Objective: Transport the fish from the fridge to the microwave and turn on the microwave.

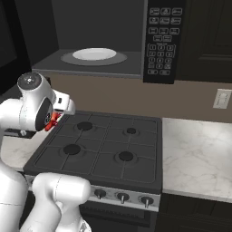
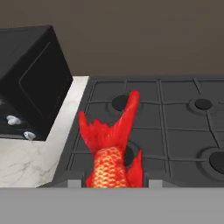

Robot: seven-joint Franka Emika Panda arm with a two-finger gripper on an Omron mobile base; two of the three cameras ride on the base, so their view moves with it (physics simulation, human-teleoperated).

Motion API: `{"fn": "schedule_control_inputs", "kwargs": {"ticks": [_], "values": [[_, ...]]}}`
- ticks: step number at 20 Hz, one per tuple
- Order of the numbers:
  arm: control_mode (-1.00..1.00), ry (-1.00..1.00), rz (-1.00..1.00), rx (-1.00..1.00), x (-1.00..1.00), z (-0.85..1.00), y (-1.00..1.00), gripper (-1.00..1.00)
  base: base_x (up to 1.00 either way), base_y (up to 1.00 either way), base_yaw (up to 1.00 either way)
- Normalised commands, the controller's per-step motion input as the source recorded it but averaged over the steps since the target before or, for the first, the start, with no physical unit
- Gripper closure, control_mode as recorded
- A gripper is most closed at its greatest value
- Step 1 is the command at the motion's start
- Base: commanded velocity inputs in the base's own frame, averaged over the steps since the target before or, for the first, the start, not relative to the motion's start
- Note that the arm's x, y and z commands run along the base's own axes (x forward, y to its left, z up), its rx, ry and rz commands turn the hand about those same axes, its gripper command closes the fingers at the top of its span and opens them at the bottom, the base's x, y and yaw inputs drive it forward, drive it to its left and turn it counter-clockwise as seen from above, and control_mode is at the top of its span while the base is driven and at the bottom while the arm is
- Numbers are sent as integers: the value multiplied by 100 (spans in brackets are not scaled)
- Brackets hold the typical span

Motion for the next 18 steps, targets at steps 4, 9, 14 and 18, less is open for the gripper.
{"fn": "schedule_control_inputs", "kwargs": {"ticks": [4, 9, 14, 18], "values": [[-100, -11, -5, 0, -4, 44, -10, 100, 0, 0, 0], [-100, -2, 0, 0, 0, 54, -10, 100, 0, 0, 0], [-100, 0, 0, 0, 5, 57, -9, 100, 0, 0, 0], [-100, 0, 1, 0, 15, 53, -5, 100, 0, 0, 0]]}}
